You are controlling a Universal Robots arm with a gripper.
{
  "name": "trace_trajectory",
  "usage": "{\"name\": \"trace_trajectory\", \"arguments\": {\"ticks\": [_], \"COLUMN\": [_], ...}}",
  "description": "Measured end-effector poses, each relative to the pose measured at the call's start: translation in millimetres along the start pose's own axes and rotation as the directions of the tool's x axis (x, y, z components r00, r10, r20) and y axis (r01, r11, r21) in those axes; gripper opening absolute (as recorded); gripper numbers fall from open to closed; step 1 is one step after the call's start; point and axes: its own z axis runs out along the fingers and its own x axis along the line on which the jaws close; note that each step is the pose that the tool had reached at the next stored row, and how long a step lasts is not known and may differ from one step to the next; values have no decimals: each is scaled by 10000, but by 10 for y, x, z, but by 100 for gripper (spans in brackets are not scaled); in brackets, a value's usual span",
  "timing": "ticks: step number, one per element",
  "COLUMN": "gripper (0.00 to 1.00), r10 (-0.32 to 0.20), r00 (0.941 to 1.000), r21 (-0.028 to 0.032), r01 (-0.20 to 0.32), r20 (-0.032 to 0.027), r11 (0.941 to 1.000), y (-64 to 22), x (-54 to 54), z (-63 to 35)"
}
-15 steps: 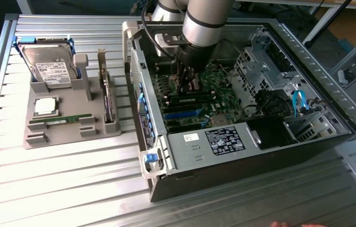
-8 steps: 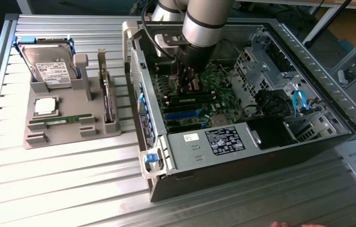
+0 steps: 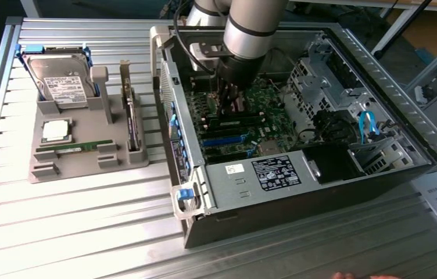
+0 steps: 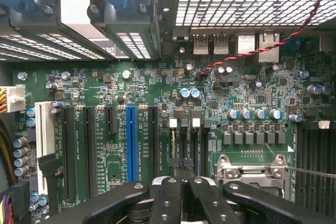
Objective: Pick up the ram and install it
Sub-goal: 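Press down the ram until it locks into place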
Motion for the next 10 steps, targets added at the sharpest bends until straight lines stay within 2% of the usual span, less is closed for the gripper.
{"name": "trace_trajectory", "arguments": {"ticks": [10], "gripper": [10], "r10": [0], "r00": [10000], "r21": [-2], "r01": [0], "r20": [-3], "r11": [10000], "y": [0], "x": [1], "z": [33]}}
